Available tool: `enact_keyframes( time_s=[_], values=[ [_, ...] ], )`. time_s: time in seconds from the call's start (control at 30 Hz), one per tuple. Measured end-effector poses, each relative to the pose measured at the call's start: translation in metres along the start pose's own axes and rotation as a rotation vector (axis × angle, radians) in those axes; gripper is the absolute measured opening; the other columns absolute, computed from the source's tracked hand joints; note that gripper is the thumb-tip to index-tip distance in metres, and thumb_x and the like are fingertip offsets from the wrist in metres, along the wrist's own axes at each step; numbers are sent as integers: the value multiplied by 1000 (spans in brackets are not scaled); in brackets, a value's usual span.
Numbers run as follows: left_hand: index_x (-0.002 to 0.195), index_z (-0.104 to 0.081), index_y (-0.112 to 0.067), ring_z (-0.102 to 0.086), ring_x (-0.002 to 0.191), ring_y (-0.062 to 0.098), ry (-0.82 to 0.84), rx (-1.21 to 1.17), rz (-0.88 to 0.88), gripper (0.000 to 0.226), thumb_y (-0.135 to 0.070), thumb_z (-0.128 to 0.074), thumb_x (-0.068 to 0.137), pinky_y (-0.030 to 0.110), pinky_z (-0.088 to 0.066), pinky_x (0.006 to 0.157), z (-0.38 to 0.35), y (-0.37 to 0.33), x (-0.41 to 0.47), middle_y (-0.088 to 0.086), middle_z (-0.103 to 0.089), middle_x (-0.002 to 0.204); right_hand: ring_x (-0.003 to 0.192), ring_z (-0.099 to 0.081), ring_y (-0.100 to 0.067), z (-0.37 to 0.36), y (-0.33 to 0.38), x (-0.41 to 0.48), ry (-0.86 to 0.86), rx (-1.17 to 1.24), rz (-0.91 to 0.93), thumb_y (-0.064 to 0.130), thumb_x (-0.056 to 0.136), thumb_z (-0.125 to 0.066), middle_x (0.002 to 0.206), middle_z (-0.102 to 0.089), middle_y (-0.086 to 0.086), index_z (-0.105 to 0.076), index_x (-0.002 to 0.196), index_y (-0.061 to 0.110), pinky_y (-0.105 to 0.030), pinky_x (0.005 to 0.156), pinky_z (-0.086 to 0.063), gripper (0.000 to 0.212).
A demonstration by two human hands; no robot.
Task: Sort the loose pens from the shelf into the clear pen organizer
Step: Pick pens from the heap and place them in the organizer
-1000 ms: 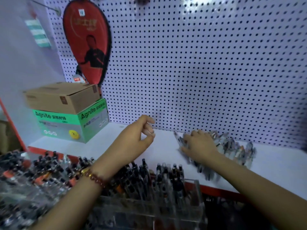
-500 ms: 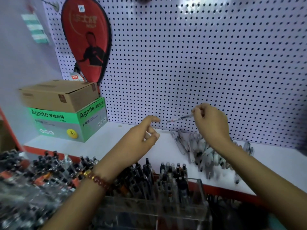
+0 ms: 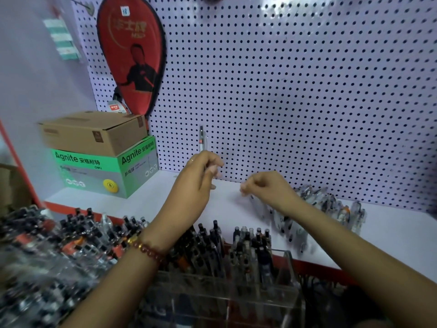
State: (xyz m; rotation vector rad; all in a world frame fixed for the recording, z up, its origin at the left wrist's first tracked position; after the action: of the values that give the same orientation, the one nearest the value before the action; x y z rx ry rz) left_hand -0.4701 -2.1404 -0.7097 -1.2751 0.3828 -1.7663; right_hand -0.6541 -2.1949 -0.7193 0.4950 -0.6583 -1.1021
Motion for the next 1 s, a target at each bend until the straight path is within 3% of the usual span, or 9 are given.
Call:
enact_keyframes(
  time_s=[0.1, 0.2, 0.27, 0.37, 0.5, 0.7, 0.77, 0.9, 1.0],
  values=[
    [94, -53, -27, -58, 72, 9, 30, -30, 16, 32, -5, -30, 102, 25, -51, 61, 0, 4, 0, 3, -50, 93, 93, -61, -16, -12, -31, 10, 24, -626, -36, 32, 93, -57, 96, -70, 4, -69, 100, 19, -33, 93, -45, 19],
    [98, -55, -23, -47, 61, 4, 82, 27, -13, 32, -4, -30, 102, 14, -37, 58, -2, 6, 1, 5, -51, 96, 105, -52, -19, -24, -34, 17, 99, -850, -39, 50, 90, -57, 98, -67, 3, -65, 102, 18, -34, 95, -33, 35],
    [97, -55, -23, -42, 61, 1, 77, 35, -24, 33, -1, -30, 101, 11, -34, 59, -1, 5, 0, 7, -52, 97, 108, -51, -23, -32, -32, 22, 96, -947, -30, 47, 90, -57, 96, -65, -1, -60, 94, 16, -34, 94, -31, 31],
    [97, -57, -17, -43, 65, -7, 79, 49, -22, 33, 4, -31, 99, 9, -34, 63, -1, 4, -1, 10, -53, 97, 110, -52, -25, -38, -32, 24, 102, -986, -109, 39, 93, -56, 84, -58, -1, -48, 75, 14, -34, 97, -31, 32],
    [97, -55, -11, -43, 65, -9, 111, 43, -17, 31, 8, -31, 97, 7, -34, 65, -1, 4, -1, 12, -55, 97, 114, -52, -25, -37, -38, 25, 54, -962, -202, 46, 94, -52, 115, -62, -7, -52, 118, 9, -36, 104, -29, 44],
    [103, -44, -26, -42, 58, -3, 93, 62, -19, 27, -4, -29, 101, 15, -33, 57, 0, 8, -1, -3, -57, 94, 119, -51, -27, -33, -44, 27, 142, -923, -227, 41, 96, -50, 115, -62, -7, -56, 105, 11, -42, 110, -25, 32],
    [107, -40, -27, -43, 57, -4, 76, 63, -27, 25, -6, -28, 102, 17, -34, 56, 1, 6, -2, -4, -57, 93, 115, -52, -26, -31, -42, 26, 128, -898, -229, 46, 94, -52, 103, -62, -4, -54, 95, 13, -42, 111, -25, 33],
    [112, -37, -29, -43, 55, -3, 101, 80, -11, 26, -7, -29, 102, 26, -35, 58, 0, 8, -2, -5, -57, 94, 124, -44, -27, -22, -48, 20, 47, -978, -254, 51, 94, -50, 122, -58, -7, -54, 118, 12, -41, 110, -23, 46],
    [113, -36, -31, -38, 51, 2, 112, 80, -8, 26, -9, -28, 102, 26, -34, 57, 1, 9, -2, -7, -56, 95, 122, -43, -27, -21, -50, 18, 90, -960, -254, 48, 94, -50, 105, -60, -7, -56, 87, 14, -40, 106, -26, 35]
  ],
)
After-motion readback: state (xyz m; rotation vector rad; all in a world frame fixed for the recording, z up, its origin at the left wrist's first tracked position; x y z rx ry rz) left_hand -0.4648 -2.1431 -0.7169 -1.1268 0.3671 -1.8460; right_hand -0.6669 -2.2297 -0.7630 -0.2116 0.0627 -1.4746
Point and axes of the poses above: each hand's wrist, its own x-axis towards the middle knuckle, its own z-axis out of the back of the hand, y = z × x, the point moved 1 cm from there along x, towards the middle knuckle
